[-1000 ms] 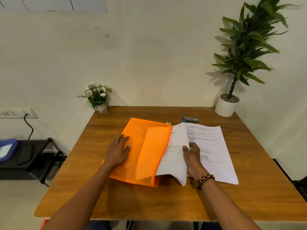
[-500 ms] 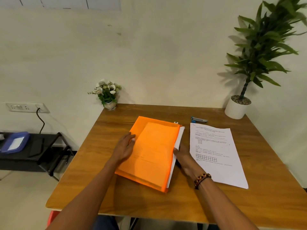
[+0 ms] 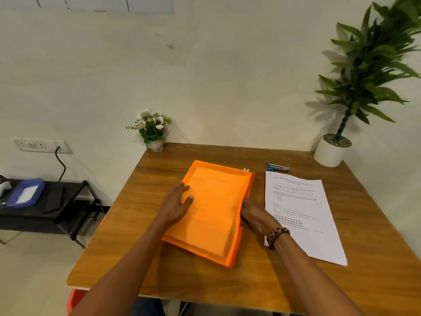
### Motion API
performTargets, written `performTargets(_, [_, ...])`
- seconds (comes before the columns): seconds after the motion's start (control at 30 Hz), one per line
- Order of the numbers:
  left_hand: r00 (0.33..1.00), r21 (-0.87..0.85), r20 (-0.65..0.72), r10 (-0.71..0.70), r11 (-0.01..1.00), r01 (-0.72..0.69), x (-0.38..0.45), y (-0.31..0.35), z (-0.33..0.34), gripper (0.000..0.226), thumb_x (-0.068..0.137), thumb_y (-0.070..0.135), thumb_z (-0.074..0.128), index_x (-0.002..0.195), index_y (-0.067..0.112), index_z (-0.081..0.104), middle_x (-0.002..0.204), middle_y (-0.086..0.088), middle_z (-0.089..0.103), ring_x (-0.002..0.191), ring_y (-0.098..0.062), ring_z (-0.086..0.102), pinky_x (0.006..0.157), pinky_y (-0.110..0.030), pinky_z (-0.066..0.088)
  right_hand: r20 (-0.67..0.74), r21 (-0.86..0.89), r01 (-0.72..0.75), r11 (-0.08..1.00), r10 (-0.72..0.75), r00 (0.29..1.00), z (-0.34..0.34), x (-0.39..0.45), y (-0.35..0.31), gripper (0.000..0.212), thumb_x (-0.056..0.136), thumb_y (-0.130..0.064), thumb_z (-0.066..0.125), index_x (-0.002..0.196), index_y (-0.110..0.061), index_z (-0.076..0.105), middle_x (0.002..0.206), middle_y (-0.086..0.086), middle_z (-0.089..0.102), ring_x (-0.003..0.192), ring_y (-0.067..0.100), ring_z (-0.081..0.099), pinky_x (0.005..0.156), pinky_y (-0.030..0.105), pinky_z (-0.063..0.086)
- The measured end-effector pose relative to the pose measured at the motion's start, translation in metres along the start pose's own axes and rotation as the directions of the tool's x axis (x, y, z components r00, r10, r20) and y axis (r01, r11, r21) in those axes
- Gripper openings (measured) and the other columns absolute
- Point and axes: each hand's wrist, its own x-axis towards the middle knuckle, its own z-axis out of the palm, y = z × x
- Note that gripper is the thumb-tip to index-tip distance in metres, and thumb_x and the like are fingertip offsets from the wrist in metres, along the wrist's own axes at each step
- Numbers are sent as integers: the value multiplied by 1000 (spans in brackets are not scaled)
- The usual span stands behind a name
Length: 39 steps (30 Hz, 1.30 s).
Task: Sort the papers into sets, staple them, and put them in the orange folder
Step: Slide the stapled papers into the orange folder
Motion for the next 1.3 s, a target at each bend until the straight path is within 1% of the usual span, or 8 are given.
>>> performTargets(0.3, [1000, 28, 6, 12, 1000, -13, -1, -1, 0, 57, 101, 45, 52, 152, 22, 40, 165, -3, 28, 153, -24, 22, 122, -46, 24, -123, -86, 31, 996, -42, 992, 9, 0, -12, 11, 98, 0, 49, 103, -8, 55, 86, 5, 59, 67, 17, 55, 47, 23, 43])
performTargets(0.4, [999, 129, -9, 33, 991, -32, -1, -2, 4, 60, 100, 48, 52, 153, 24, 38, 165, -4, 26, 153, -25, 19, 122, -46, 23, -219, -139, 46, 989, -76, 973, 10, 1, -6, 23, 96, 0, 51, 77, -11, 58, 71, 6, 60, 58, 17, 54, 45, 22, 40])
performTargets(0.53, [997, 244, -53, 50, 969, -36, -3, 0, 14, 66, 95, 58, 43, 152, 24, 39, 165, -7, 27, 154, -30, 19, 122, -49, 23, -382, -215, 63, 975, -143, 913, 5, 4, 6, 25, 92, -4, 55, 68, 1, 62, 62, 15, 66, 56, 30, 65, 52, 43, 52])
performTargets(0.67, [987, 321, -137, 86, 946, -37, -3, 6, 21, 55, 95, 47, 53, 145, 24, 47, 159, -11, 36, 152, -32, 24, 123, -53, 17, -501, -127, 59, 990, -115, 858, -13, -5, 11, 30, 99, -19, 61, 74, -3, 67, 58, 9, 70, 49, 16, 69, 56, 31, 56])
performTargets(0.87, [901, 241, -319, 295, 944, -224, -5, 82, 43, 27, 91, 26, 64, 118, 21, 66, 122, -3, 61, 114, -23, 56, 92, -42, 45, -694, -183, 46, 982, -162, 701, -52, -13, 27, 24, 97, -22, 64, 75, -12, 66, 70, 2, 66, 69, 19, 65, 65, 33, 54])
performTargets(1.03, [929, -23, -97, 358, 932, -362, -3, 155, 82, 30, 95, 30, 61, 124, 21, 62, 118, 3, 63, 97, -13, 62, 80, -34, 53, -777, -262, -83, 961, -159, 609, -91, -32, 50, 7, 94, -22, 63, 91, -16, 63, 92, 3, 66, 94, 27, 63, 70, 32, 50])
performTargets(1.13, [968, -233, 141, 205, 958, -169, -5, 190, 102, 48, 96, 26, 64, 140, 16, 48, 138, -5, 58, 120, -22, 60, 90, -30, 51, -794, -277, -313, 909, -33, 606, -112, -40, 66, 39, 92, -33, 65, 125, -14, 57, 132, 14, 52, 128, 36, 44, 105, 47, 35])
performTargets(1.3, [925, -459, 380, -2, 868, 191, -5, 227, 120, 56, 100, 20, 62, 149, 15, 36, 152, -5, 49, 133, -27, 54, 106, -40, 49, -738, -204, -475, 856, 184, 649, -133, -47, 82, 77, 88, -43, 64, 147, -11, 27, 151, 21, 30, 139, 40, 26, 112, 52, 29])
